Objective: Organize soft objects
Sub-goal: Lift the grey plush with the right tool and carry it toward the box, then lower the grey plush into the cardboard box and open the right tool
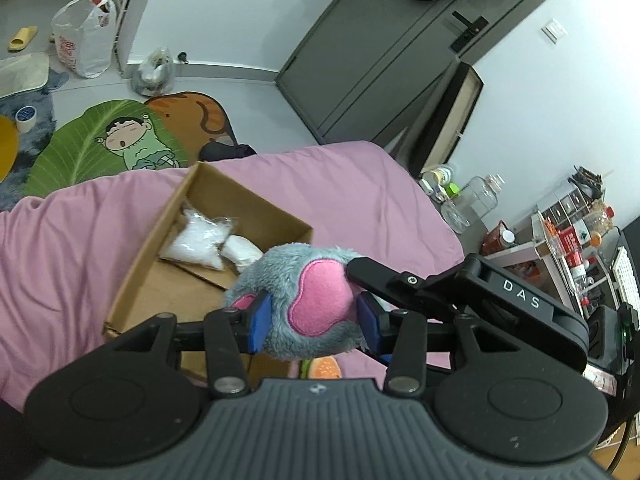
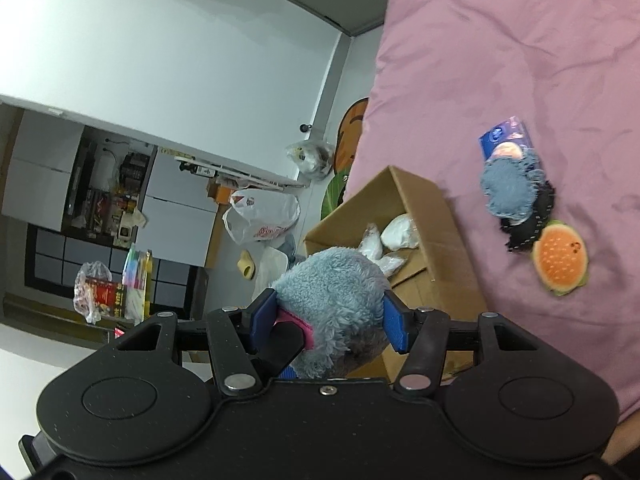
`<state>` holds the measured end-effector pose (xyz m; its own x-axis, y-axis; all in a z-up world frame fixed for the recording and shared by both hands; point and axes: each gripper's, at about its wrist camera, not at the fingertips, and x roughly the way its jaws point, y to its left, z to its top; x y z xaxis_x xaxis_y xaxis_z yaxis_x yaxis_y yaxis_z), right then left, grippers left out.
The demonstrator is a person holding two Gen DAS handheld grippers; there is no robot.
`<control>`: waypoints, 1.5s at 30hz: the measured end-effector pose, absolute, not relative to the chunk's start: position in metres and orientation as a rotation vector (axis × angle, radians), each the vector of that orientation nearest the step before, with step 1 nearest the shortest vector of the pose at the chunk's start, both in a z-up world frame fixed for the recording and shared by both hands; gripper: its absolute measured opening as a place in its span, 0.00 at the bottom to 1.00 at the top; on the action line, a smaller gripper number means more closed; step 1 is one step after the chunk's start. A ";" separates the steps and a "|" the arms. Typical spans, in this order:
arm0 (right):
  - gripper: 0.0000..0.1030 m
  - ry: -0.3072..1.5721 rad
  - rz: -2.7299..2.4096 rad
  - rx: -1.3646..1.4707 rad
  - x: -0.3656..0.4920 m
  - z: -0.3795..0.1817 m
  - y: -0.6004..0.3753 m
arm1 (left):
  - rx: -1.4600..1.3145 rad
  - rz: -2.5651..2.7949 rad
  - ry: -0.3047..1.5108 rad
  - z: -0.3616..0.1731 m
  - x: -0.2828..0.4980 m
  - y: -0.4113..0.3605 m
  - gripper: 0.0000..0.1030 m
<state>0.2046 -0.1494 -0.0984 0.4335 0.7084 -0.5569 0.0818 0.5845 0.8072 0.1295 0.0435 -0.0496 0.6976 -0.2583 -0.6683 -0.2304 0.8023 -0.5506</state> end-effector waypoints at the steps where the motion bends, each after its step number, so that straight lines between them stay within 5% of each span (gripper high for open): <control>1: 0.53 1.072 0.462 0.881 0.205 -0.098 -0.145 | -0.663 -0.014 0.814 -0.051 0.129 0.048 0.44; 45: 0.61 1.245 0.310 0.773 0.256 -0.148 -0.074 | -0.815 0.069 0.983 -0.134 0.188 0.122 0.45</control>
